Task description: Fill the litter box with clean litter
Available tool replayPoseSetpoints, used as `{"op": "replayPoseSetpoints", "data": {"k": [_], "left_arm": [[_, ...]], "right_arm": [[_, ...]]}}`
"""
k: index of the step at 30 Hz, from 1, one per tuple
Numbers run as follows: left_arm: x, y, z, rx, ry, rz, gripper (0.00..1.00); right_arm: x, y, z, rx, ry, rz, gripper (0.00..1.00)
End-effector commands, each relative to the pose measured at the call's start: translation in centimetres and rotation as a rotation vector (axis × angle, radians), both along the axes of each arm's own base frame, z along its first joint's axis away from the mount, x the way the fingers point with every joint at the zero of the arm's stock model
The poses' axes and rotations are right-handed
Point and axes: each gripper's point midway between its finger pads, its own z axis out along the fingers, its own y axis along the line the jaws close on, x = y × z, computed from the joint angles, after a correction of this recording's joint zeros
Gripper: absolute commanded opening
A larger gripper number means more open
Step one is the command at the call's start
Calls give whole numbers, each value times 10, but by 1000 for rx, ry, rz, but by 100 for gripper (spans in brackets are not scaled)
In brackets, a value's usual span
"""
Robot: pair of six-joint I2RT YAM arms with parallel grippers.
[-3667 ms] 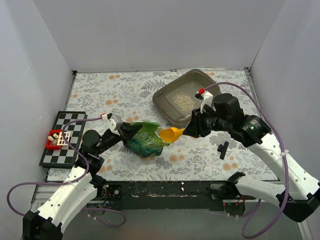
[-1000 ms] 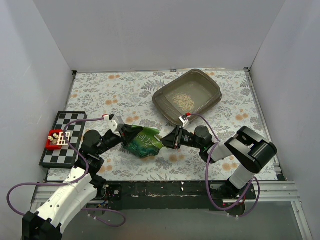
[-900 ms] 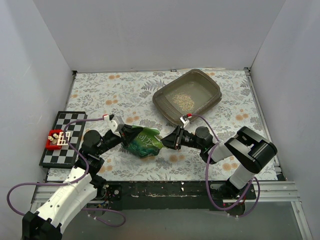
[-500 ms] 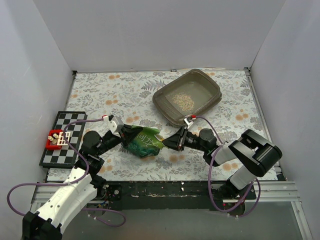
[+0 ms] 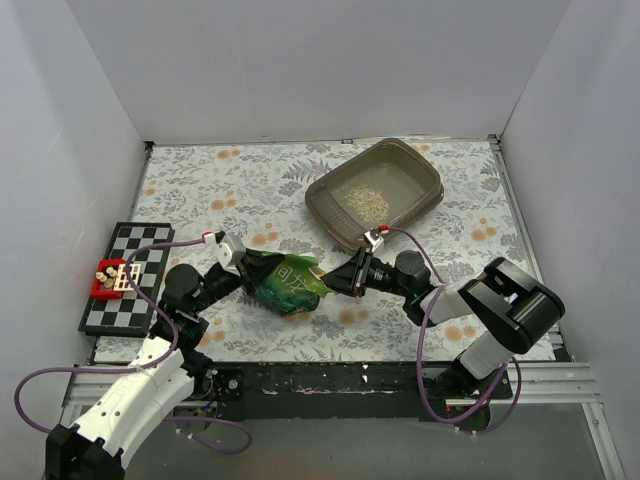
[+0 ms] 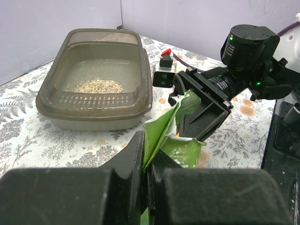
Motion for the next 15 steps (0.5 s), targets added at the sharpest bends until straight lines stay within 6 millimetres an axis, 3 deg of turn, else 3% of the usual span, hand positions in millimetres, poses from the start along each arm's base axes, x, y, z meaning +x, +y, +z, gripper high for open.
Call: {"op": "replayPoseSetpoints", "data": {"k": [1, 9, 15], "left_arm": [[-9, -3, 16, -35, -52, -41, 0], [-10, -3, 17, -38, -56, -45, 0], [-12, -4, 18, -43, -57, -52, 0]], "right_arm": [[-18, -18, 161, 505, -526, 3, 1], [-28, -30, 183, 557, -555, -10, 1], [-36, -43, 184, 569, -545, -37, 1]]}}
